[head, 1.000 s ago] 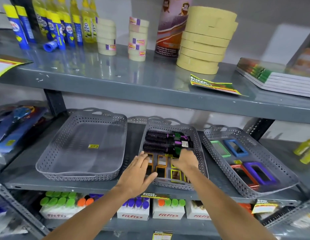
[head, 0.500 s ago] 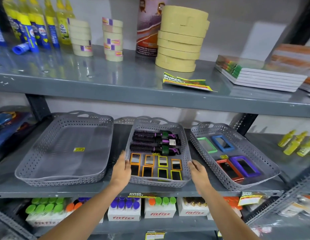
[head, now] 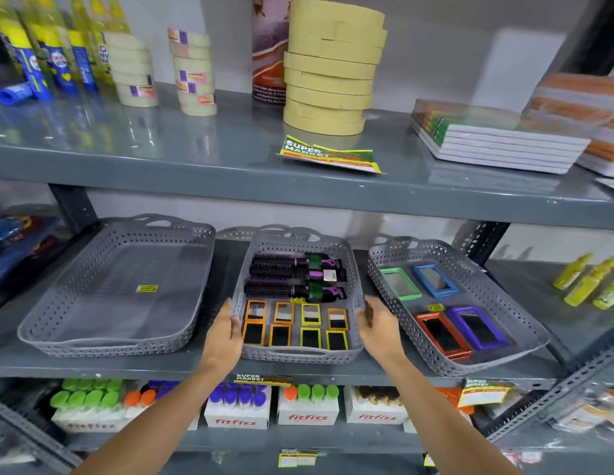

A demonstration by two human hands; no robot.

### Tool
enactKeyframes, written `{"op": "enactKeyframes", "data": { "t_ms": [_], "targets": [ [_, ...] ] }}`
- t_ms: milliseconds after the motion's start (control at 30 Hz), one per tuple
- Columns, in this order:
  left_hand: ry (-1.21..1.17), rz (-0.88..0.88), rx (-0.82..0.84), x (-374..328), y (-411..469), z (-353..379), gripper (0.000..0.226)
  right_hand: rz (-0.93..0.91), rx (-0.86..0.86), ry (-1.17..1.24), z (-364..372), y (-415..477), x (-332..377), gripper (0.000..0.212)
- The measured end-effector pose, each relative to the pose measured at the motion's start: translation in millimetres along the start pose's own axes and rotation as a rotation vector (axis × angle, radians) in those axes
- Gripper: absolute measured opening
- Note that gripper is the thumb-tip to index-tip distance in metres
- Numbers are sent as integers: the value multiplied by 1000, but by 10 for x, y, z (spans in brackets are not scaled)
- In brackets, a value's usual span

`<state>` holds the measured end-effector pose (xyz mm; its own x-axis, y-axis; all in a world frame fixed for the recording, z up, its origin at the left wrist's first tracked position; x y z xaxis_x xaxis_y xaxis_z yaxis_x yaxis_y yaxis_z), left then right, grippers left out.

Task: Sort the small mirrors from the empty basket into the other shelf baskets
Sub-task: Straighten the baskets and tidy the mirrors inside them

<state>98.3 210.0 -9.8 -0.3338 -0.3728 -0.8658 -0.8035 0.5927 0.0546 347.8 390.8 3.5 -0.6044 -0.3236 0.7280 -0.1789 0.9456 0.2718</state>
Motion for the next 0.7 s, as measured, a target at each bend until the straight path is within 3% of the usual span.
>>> {"op": "enactKeyframes", "data": {
  "t_ms": [67,133,200,367,700],
  "targets": [
    [4,28,-3,-46,-12,2,50,-285,-6,-158,-26,65,291,40],
    [5,36,-2,-69,-22,6,50,-526,177,-436,203,115,492,37],
    [-2,33,3,-61,-27,9,50,-614,396,-709,457,124,537,33],
    [4,17,43,-9,-23,26,52,-674,554,-955,762,162,466,32],
    [22,54,45,-29,-9,46,52,-530,599,-747,834,289,344,18]
  ]
}}
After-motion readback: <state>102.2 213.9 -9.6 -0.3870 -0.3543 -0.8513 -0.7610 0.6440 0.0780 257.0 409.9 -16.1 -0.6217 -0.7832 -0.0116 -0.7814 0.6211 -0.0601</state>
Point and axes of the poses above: each hand's wrist, its own y-axis towards the middle knuckle, its own z-axis out of the palm, x = y × z, the point moved 8 cm from there along y, towards the middle knuckle, and after that the axes turned 12 degrees about -x, right-handed, at the moved point
